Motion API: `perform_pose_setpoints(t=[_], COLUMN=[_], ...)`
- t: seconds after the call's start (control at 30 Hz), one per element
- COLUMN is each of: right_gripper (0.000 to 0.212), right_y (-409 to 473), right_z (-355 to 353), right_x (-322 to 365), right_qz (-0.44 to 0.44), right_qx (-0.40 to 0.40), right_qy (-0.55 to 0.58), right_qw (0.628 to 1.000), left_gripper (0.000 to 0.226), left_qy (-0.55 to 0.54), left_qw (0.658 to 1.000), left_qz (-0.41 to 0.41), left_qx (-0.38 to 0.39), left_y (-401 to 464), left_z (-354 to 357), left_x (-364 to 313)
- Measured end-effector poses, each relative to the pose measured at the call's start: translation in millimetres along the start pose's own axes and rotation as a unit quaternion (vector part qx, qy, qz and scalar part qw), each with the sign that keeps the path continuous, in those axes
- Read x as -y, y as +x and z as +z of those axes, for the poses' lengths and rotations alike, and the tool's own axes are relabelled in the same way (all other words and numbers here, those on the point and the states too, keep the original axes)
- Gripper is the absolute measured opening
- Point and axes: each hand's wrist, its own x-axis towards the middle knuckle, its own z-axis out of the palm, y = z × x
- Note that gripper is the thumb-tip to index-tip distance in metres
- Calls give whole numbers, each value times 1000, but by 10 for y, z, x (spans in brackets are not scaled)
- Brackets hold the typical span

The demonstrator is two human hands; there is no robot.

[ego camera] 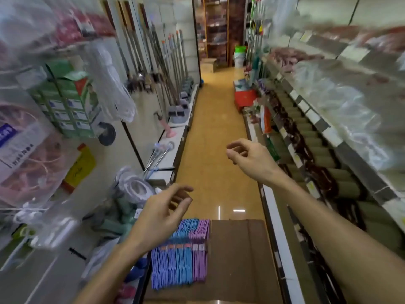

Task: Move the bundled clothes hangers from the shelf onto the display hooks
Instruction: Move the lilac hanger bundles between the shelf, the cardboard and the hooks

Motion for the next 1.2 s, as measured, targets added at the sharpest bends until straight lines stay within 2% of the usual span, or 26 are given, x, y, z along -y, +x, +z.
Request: perform_pose_setpoints(t=[0.23,0.5,0.8,0.97,1.2], right_gripper=[30,33,30,29,26], right_y=[547,819,723,471,152], right_z=[729,2096,3935,4758,5443], right_x=[-1026,-2611,-4711,-5748,-6525], right_qz=[64,119,154,166,178], right_qx=[64,93,76,95,109], right_qy=[-1,-11,-14,-15,0], right_qw=[996,988,985,981,978], left_gripper=[25,28,22,20,23], left_qy=[-29,-23,-40,-43,-26], left_qw=[996,989,986,983,981], left_qz=[-79,-142,-160,-175,-188], left_qx=[5,34,24,24,47], left_y=[237,104,-304,-544,-850], left_z=[600,1781,3399,4168,4847], left_x=[1028,2835,4817,5708,6427])
